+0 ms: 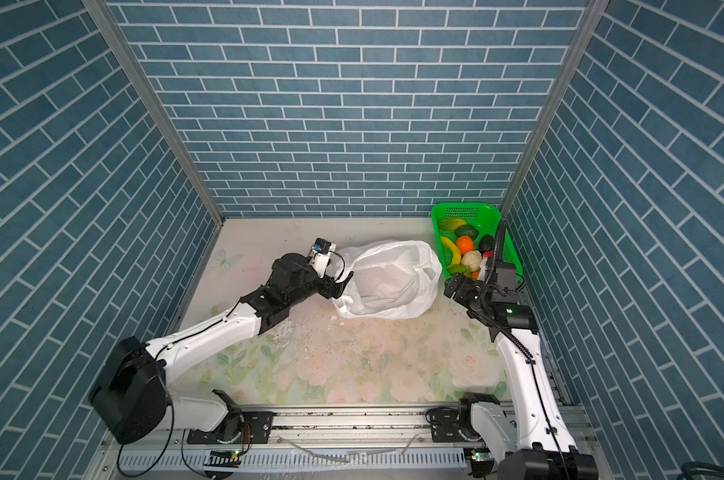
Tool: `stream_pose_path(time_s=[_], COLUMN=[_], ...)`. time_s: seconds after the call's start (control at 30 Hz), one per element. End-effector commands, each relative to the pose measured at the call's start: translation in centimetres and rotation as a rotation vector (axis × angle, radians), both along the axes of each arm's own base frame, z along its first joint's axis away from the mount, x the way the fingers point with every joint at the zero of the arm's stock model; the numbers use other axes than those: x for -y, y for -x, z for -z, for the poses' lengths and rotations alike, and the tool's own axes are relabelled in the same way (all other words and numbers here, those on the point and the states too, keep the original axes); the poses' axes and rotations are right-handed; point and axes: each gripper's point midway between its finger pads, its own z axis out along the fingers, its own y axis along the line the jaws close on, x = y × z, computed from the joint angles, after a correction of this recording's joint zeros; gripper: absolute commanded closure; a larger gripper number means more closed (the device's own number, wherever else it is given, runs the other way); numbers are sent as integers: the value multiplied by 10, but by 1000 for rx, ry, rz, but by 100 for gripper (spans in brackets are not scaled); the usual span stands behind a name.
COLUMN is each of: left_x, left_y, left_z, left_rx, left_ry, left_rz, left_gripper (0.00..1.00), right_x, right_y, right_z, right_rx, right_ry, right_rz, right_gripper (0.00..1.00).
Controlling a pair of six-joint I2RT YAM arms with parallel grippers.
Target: Untie the knot of the plastic bag and take out the fruit
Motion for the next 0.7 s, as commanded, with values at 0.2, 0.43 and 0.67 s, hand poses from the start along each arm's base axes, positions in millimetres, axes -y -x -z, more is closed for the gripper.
stream_pose_path(time_s=[0.2,0.43,0.67], left_x=[2,-4,-10], left_y=[53,70,88], left_z=[55,75,75], left_rx=[-256,-400,-465], left_ry=[-62,-145,-253], left_rz=[176,209,288], left_gripper=[12,12,12], right_x=[-18,-69,-112], right_y=[-4,2,13], right_z=[4,-22,-51], right_rx=[25,124,209], right_ry=[-31,-51,-58], right_rz=[-76,-309,-573], right_gripper=[6,6,6])
